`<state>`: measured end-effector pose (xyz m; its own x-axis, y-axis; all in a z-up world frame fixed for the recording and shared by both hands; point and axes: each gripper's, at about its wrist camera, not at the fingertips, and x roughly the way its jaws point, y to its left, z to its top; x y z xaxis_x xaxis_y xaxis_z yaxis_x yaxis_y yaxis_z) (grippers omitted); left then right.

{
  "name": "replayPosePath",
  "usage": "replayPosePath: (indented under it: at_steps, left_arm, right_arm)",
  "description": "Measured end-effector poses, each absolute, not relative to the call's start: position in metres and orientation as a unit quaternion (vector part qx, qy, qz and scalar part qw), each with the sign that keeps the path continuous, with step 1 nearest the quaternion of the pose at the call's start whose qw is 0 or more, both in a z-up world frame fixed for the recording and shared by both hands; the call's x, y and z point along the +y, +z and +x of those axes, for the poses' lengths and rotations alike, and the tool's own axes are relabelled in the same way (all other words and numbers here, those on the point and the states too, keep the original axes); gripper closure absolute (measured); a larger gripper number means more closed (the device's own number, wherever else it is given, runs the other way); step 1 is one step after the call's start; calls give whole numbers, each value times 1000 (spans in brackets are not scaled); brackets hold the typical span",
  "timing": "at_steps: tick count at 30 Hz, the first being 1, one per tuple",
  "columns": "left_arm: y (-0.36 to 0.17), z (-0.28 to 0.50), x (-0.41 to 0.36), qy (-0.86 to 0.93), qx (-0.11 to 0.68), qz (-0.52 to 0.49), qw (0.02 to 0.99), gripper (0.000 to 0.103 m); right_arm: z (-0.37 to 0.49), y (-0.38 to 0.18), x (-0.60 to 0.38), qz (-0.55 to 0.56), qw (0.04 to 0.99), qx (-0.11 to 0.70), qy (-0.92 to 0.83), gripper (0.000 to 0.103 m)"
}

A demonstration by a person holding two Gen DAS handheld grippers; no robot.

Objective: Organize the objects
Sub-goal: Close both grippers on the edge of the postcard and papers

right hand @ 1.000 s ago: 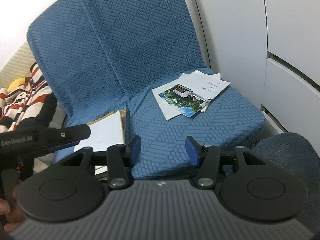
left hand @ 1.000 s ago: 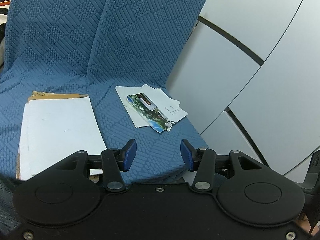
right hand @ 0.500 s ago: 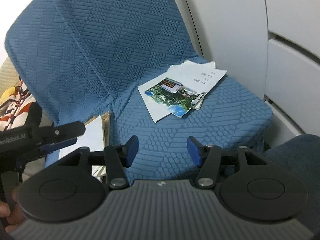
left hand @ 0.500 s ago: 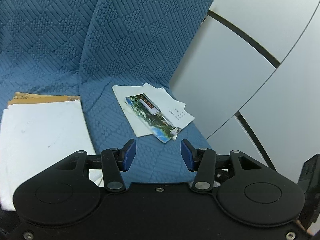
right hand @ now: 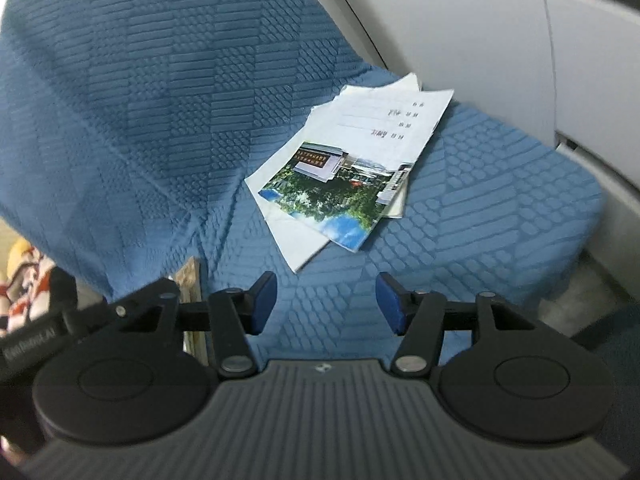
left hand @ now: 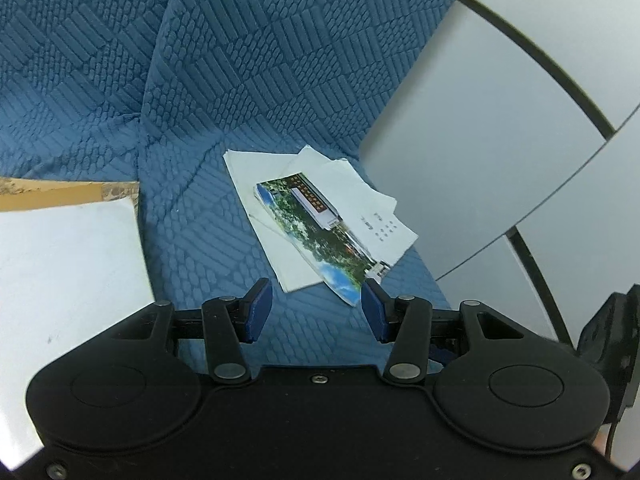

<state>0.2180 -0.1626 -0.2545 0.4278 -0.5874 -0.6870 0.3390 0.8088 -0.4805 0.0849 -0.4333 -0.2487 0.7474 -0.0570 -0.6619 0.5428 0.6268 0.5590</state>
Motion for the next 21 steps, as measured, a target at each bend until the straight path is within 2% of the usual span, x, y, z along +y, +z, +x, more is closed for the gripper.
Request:
replayPosePath:
  at_steps: [10, 17, 21]
  left_arm:
    - [-281, 254, -178, -282, 487, -143, 814, 57]
    - [-290, 267, -176, -280, 502, -160, 803, 57]
    - [-293, 268, -176, -279, 505, -164, 800, 57]
  right_arm:
    - [126, -276, -471, 444, 800, 341, -214, 48]
    - [138, -288, -482, 465, 783, 344, -229, 65]
    - [143, -293, -484, 473, 774, 346, -238, 71]
